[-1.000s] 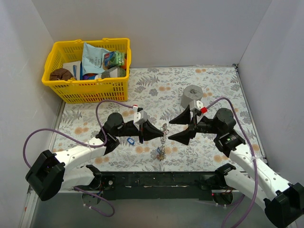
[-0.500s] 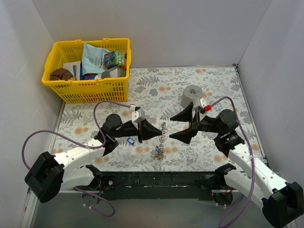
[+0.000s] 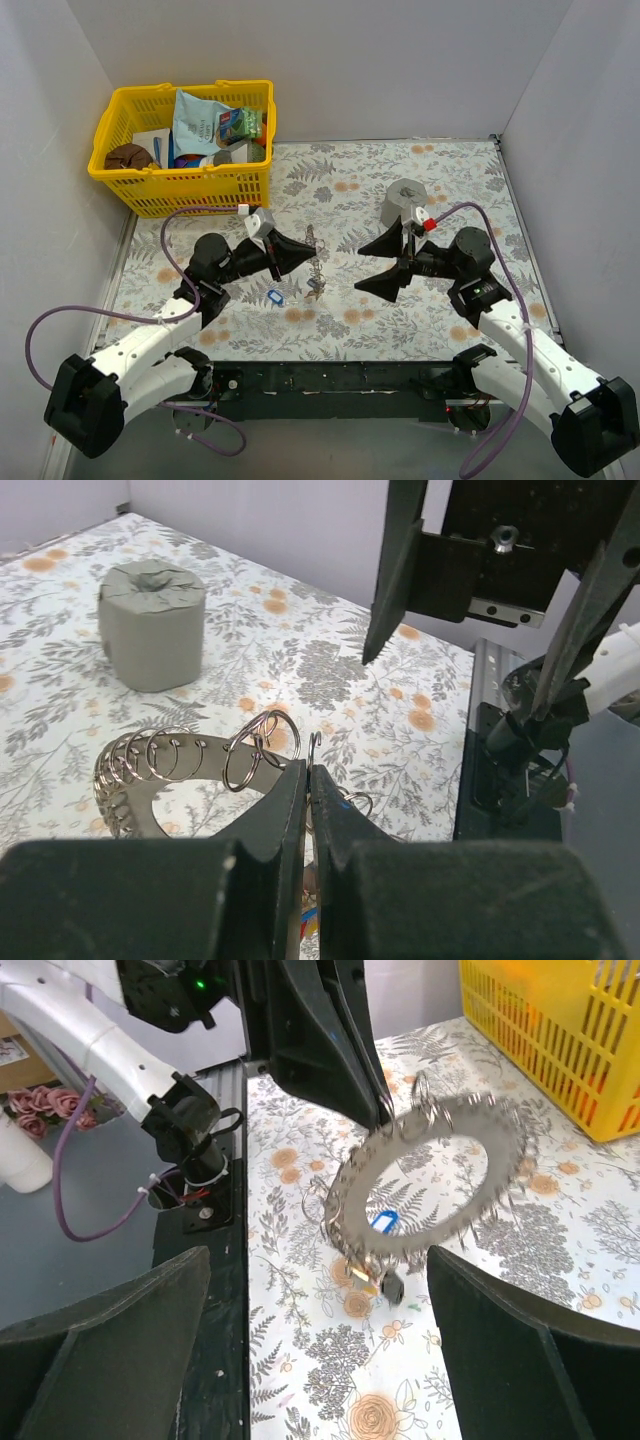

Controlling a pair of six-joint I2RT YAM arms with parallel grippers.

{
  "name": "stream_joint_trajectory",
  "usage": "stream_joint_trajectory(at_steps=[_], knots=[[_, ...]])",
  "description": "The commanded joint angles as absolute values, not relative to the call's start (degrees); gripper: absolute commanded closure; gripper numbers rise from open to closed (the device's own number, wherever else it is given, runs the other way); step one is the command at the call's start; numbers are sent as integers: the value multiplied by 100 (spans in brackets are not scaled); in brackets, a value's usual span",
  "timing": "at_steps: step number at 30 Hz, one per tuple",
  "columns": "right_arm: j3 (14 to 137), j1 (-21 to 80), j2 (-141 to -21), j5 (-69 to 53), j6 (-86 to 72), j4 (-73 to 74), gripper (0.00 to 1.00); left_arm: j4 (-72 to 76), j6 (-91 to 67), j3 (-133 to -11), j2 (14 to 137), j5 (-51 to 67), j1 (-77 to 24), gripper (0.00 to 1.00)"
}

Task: Put the keys on the keyring

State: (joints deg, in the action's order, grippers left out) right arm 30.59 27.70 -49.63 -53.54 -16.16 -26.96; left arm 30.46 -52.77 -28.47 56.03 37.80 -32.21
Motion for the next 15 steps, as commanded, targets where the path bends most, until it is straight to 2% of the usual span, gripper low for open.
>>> stream_joint_trajectory(at_steps=[1,11,15], knots=[[2972,2733,-4650,-4966,-1389,-2409,4,2367,-5081,-3295,5160,3524,-2945,100],[2874,2760,-4965,-4483,-1081,-1820,4,1995,-5509,-3419,4720,3358,-2417,100],[3242,3119,-5466,-3651,-634,-1003,15,1733,-5923,-3480,4527,2937,-2277,100]])
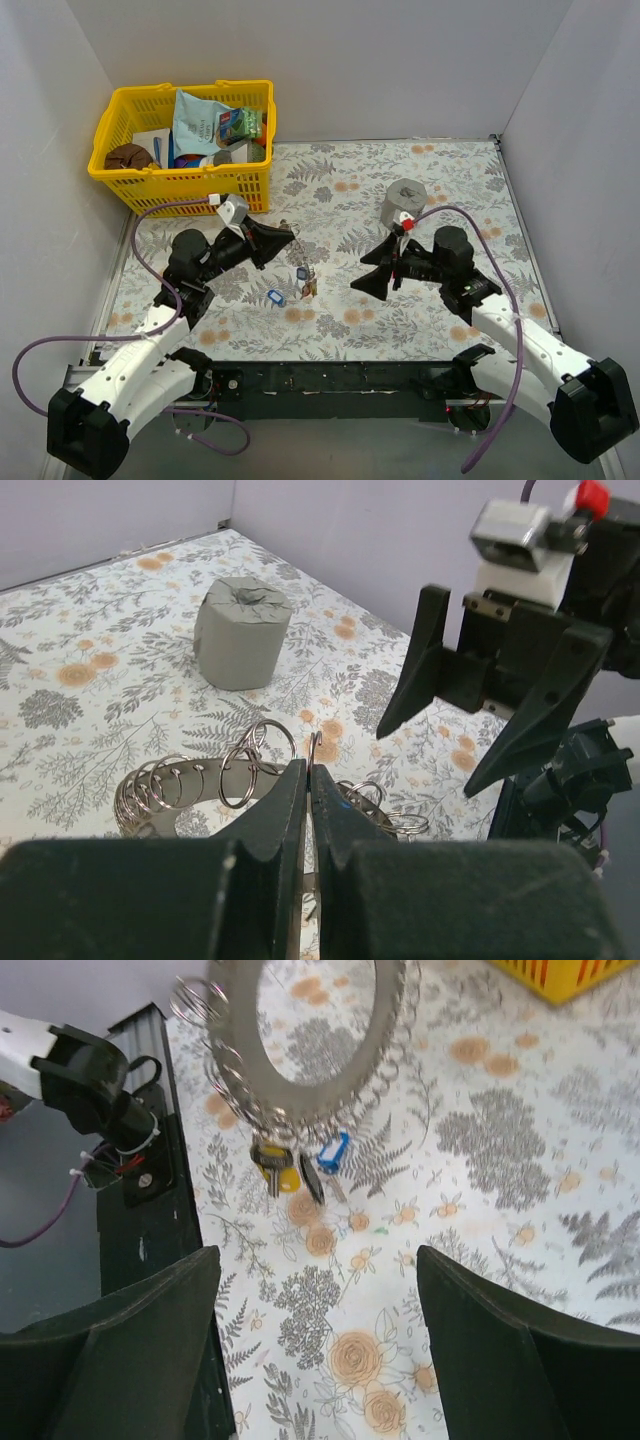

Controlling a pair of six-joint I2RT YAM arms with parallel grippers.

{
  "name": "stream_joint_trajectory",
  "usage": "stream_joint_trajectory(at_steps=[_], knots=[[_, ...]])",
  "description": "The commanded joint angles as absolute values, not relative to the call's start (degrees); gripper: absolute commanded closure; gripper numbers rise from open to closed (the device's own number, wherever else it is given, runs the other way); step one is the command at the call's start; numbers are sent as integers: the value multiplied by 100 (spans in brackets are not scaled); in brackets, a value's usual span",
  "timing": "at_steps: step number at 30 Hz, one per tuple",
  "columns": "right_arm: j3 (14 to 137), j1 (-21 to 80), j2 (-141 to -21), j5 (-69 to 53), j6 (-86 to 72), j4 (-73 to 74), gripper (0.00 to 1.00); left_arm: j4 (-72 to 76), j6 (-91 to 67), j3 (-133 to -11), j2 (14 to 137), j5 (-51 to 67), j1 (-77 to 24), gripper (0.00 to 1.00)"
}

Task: Put the keys on the keyring

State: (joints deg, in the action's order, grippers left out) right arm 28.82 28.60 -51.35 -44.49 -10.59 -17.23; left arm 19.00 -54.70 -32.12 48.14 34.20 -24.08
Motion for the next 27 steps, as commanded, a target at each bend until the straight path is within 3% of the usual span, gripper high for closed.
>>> stream_joint_trajectory(at_steps=[1,11,27], knots=[[3278,3338,-5606,-3473,-607,-932,16,1505,-5941,-3507,4413,2788,-2250,100],[3612,4508,-6486,-2198,-623,-948,25,265,-5099,-4034,3692,2180,-2039,100],[4824,5431,-9051,-1539,-923,-1564,34,-606,-4509,-4913,2848,870,-2039,100]])
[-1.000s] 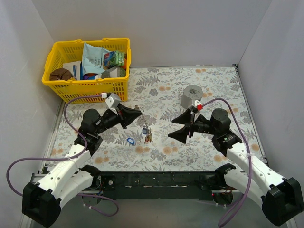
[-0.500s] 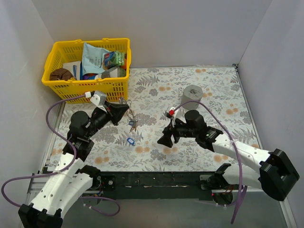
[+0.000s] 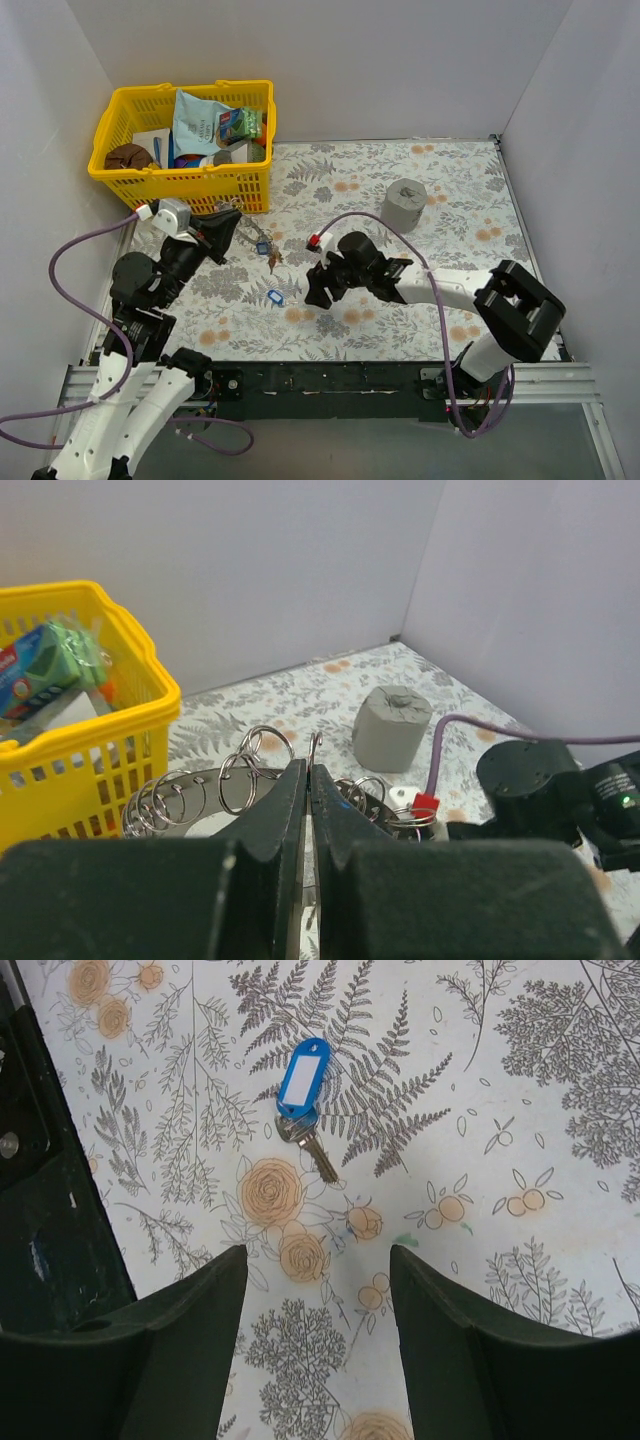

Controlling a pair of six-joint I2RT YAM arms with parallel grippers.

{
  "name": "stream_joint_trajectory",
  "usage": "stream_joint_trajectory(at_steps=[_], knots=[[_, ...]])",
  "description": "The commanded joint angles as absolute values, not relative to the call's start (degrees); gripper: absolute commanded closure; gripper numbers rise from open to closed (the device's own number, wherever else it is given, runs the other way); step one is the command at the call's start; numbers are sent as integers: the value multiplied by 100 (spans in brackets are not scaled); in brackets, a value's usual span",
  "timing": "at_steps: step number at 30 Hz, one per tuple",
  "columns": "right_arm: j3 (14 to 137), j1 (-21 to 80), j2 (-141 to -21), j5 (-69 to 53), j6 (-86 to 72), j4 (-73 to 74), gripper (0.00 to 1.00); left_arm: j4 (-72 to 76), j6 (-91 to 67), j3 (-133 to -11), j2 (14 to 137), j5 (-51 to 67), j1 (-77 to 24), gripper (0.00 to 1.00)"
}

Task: Put the keys on the keyring

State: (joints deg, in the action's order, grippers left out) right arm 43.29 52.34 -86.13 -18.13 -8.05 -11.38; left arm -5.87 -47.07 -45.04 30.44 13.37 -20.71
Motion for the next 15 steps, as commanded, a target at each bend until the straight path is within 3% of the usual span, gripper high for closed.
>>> stream_joint_trajectory(at_steps=[1,15], knots=[[4912,5475,-9166,-1555,-914,-1591,34,-598,-4491,-4948,2778,853,-2039,100],[6609,6187,-10933,-793,-695,-993,41,-308,-4236,-5063,2540,1494,-2039,100]])
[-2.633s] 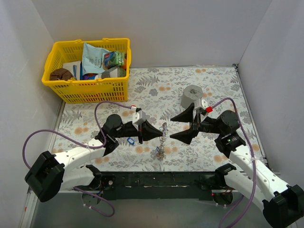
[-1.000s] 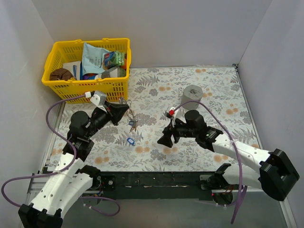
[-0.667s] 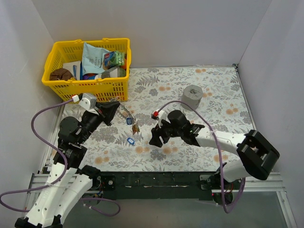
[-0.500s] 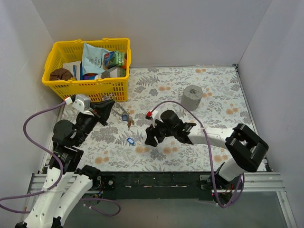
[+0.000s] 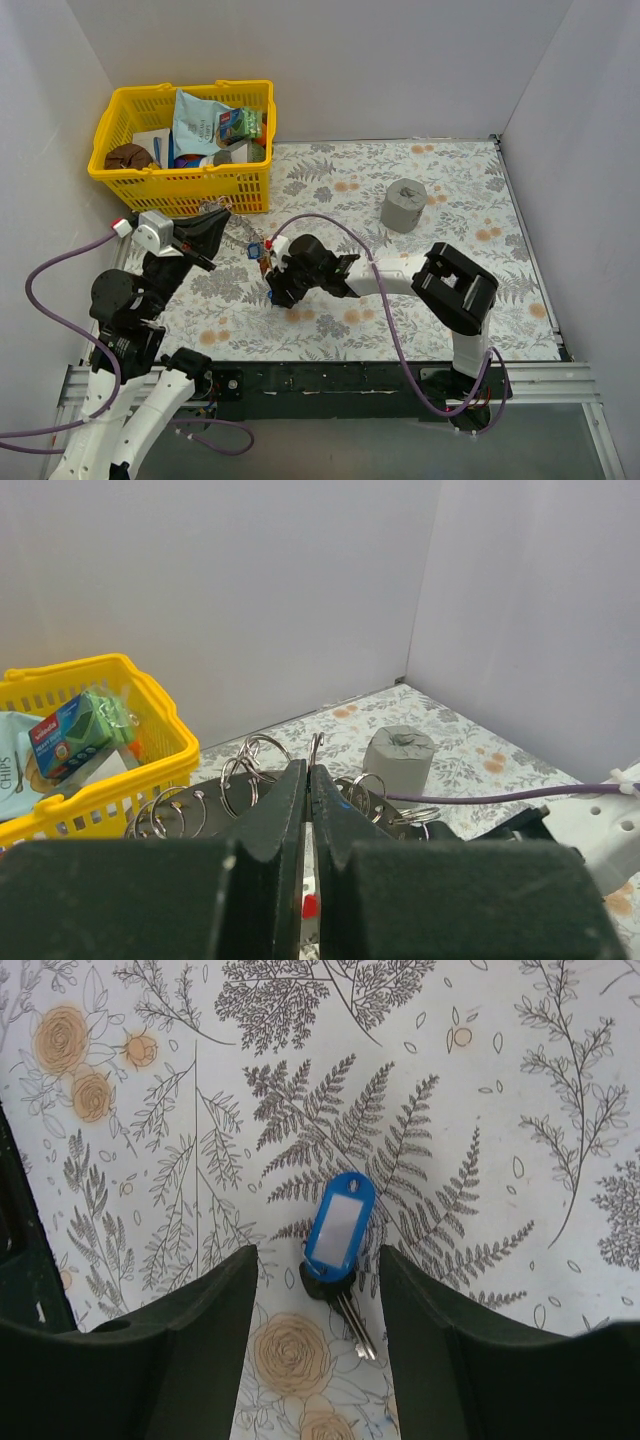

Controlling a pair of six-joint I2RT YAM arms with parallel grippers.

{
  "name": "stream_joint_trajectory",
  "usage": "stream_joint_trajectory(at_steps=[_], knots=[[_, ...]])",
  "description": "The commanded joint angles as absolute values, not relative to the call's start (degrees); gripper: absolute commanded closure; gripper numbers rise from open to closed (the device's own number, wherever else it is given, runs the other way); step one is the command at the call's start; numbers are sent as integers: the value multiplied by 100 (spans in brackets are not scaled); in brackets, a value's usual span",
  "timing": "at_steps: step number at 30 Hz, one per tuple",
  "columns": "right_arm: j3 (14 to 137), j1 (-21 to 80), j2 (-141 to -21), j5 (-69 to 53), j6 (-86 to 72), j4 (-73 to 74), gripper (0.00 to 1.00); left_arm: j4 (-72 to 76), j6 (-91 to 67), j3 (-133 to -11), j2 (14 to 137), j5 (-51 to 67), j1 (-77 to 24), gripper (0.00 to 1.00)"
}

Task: Put the keys on the keyring

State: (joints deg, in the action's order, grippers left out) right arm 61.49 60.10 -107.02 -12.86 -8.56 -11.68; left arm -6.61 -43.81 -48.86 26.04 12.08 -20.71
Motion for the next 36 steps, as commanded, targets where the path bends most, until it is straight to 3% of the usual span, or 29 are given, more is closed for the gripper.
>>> stream_joint_trajectory(at_steps=[1,14,18,21,29,36], knots=[[6644,6214,-10968,-730,-686,-967,42,-273,-4236,-5028,2514,1555,-2039,100],[6838,6521,-11294,369,-676,-316,62,-70,-4333,-4746,2285,1758,-2039,100],[6680,6513,-11355,579,-949,-334,86,-281,-4131,-4878,2495,2021,-2039,100],[6671,6487,-11329,983,-1046,-185,95,-246,-4104,-4869,2575,2039,-2039,100],[6039,5907,-10662,1108,-1266,-9,99,-149,-4307,-4693,2847,2697,-2030,100],[4861,4940,-9328,624,-1301,-44,99,-27,-4289,-4553,3612,3532,-2030,100]])
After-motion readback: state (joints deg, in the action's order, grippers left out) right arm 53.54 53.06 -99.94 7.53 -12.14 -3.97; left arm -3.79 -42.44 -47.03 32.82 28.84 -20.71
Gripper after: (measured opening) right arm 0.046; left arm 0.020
